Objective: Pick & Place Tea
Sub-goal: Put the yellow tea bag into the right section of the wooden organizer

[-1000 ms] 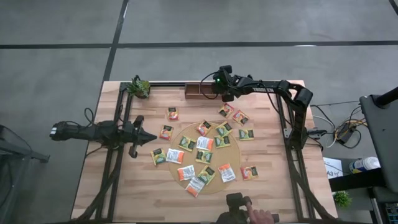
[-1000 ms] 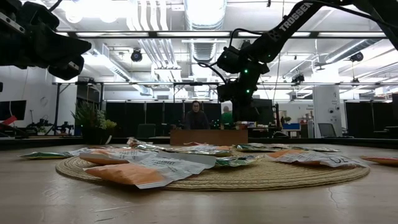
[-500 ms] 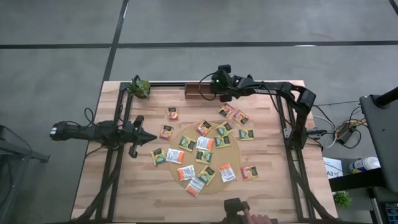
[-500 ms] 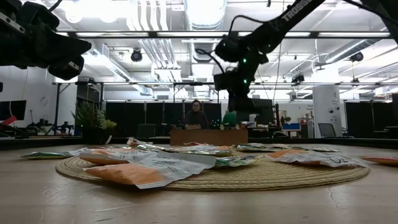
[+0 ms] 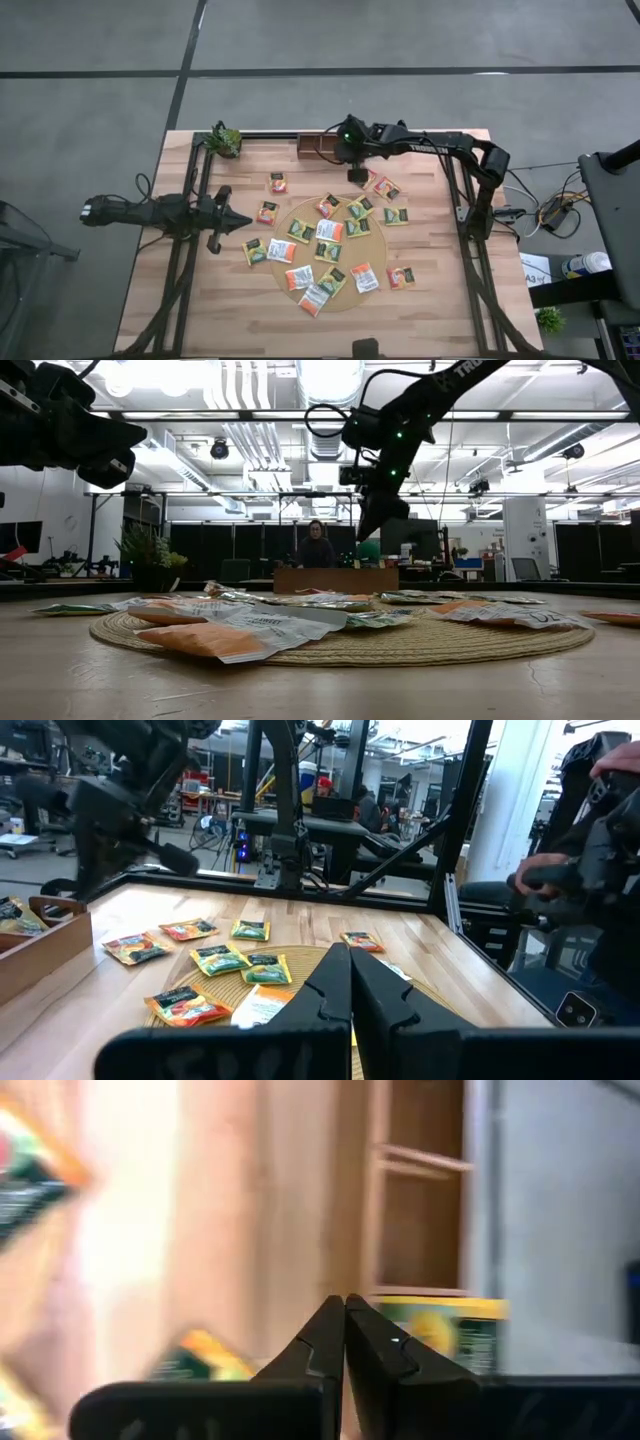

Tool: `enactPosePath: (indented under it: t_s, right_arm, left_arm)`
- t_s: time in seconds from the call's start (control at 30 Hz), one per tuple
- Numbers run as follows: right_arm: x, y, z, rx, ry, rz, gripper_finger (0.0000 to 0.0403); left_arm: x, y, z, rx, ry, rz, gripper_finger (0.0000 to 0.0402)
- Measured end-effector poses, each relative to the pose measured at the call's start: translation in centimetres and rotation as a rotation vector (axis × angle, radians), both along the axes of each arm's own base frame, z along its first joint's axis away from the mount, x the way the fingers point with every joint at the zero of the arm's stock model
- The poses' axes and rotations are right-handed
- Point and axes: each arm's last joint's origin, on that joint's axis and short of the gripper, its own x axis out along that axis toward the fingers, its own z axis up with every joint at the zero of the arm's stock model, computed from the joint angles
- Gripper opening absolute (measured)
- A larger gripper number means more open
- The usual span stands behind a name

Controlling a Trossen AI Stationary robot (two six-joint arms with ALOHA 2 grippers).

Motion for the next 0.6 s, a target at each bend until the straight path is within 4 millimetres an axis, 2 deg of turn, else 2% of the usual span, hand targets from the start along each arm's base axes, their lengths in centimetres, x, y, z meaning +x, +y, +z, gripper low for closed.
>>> enactPosePath:
  t_s: [0.27, 0.5, 0.6]
  right_arm:
    - [-0.6, 0.7, -1.0, 0.15, 0.03, 0.013, 0.0008]
    - [-1.3, 0.0, -2.3, 0.151, 0.045, -0.014, 0.0008]
    - [-1.6, -0.6, -2.9, 0.094, 0.038, -0.044, 0.0008]
  left_arm:
    - [0.0, 0.0, 0.0, 0.0, 0.0, 0.001, 0.0]
    - [0.0, 0.0, 0.0, 0.0, 0.0, 0.0, 0.0]
    - [0.0, 0.0, 0.0, 0.0, 0.0, 0.0, 0.0]
